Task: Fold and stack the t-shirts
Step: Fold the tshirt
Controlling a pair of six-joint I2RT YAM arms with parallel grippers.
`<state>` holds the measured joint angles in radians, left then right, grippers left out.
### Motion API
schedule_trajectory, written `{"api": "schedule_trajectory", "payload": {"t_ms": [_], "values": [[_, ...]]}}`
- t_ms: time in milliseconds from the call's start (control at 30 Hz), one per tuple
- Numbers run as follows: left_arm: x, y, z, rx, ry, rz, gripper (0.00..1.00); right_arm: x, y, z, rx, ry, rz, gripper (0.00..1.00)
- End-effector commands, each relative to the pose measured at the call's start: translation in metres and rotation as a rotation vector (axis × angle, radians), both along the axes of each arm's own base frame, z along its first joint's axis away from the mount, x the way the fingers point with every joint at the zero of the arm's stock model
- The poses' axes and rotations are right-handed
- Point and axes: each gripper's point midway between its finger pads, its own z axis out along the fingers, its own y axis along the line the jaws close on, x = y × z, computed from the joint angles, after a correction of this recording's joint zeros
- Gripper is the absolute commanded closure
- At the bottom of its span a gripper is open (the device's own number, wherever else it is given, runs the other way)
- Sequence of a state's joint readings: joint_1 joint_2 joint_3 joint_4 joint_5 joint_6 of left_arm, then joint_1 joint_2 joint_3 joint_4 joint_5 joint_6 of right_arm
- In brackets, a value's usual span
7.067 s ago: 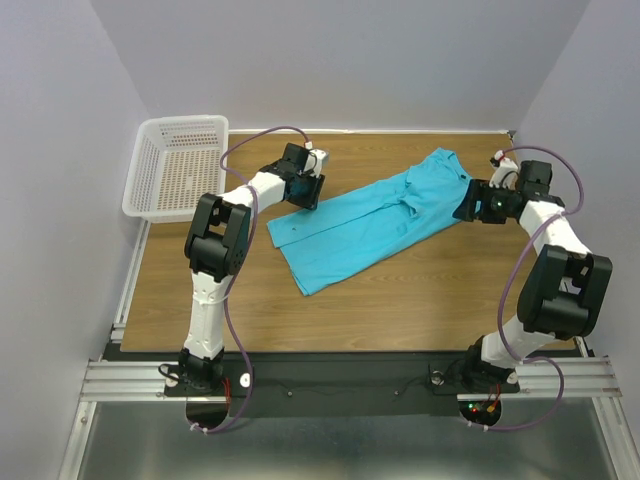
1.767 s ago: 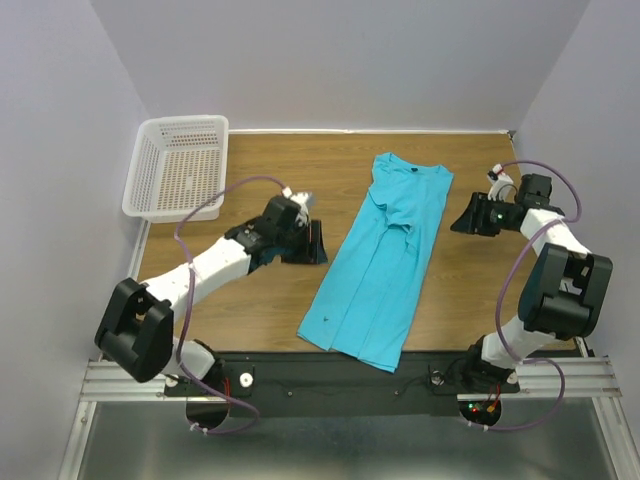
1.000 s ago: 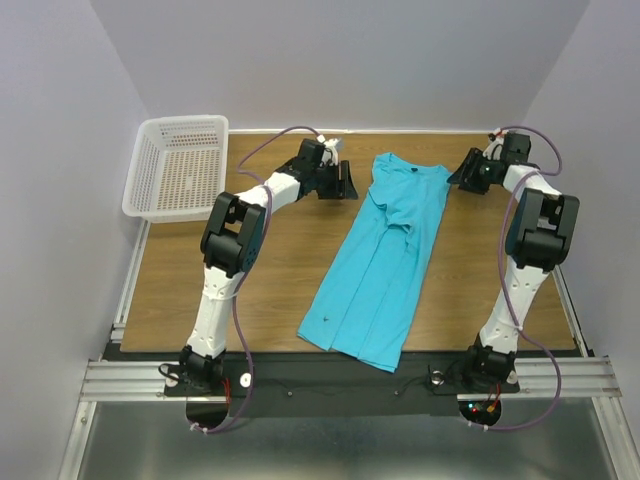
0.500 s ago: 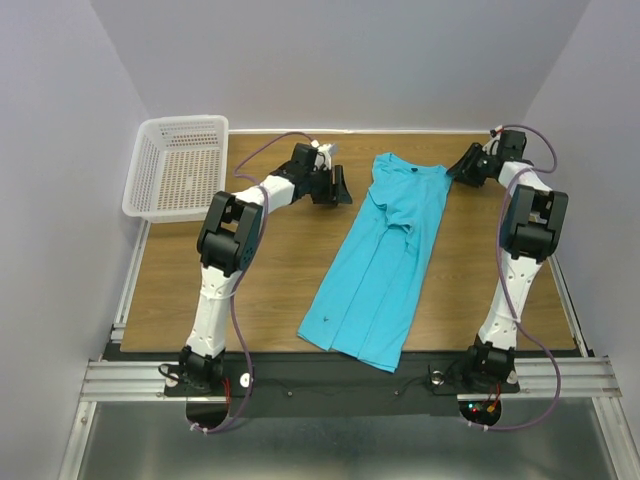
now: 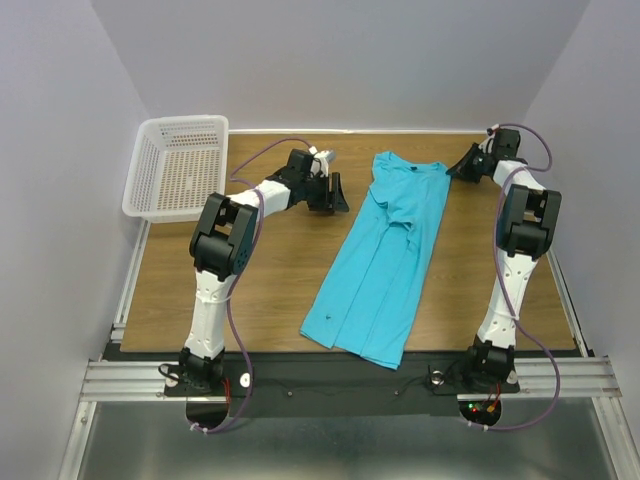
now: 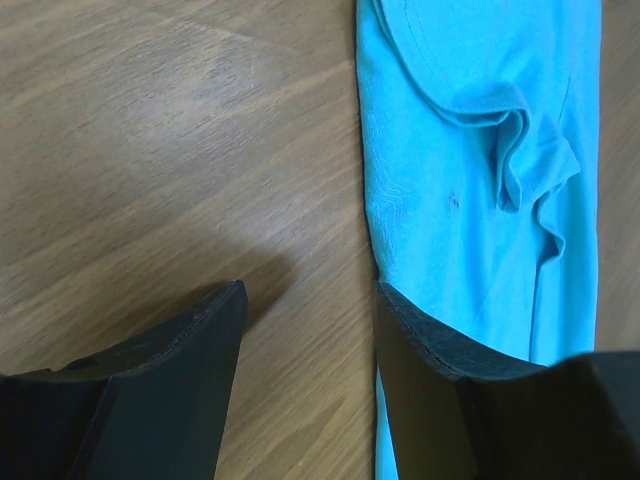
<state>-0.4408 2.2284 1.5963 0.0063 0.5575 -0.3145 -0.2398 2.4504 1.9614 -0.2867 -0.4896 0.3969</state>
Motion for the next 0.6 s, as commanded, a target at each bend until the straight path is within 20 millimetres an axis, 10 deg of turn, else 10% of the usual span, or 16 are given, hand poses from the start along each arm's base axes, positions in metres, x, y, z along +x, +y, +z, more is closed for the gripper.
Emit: {"api": "schedule_trajectory", "payload": {"t_ms": [0,200,333,567], "values": [[0.003,-0.002,0.031,-0.03,-0.067,-0.025,0.36,0.014,-0.023,0.018,-0.105,-0.043,-0.09,0.99],[0.013,-0.013,0.038,-0.062,-0.076,-0.033,0.36,0.018,-0.029,0.02,-0.136,-0.056,-0.09,0.99],[0.017,-0.023,0.04,-0.086,-0.07,-0.044,0.37,0.014,-0.029,0.026,-0.169,-0.073,-0.057,0.6],[0.027,-0.049,0.041,-0.124,-0.051,-0.05,0.39,-0.018,-0.026,0.08,-0.246,-0.158,0.044,0.46]]}}
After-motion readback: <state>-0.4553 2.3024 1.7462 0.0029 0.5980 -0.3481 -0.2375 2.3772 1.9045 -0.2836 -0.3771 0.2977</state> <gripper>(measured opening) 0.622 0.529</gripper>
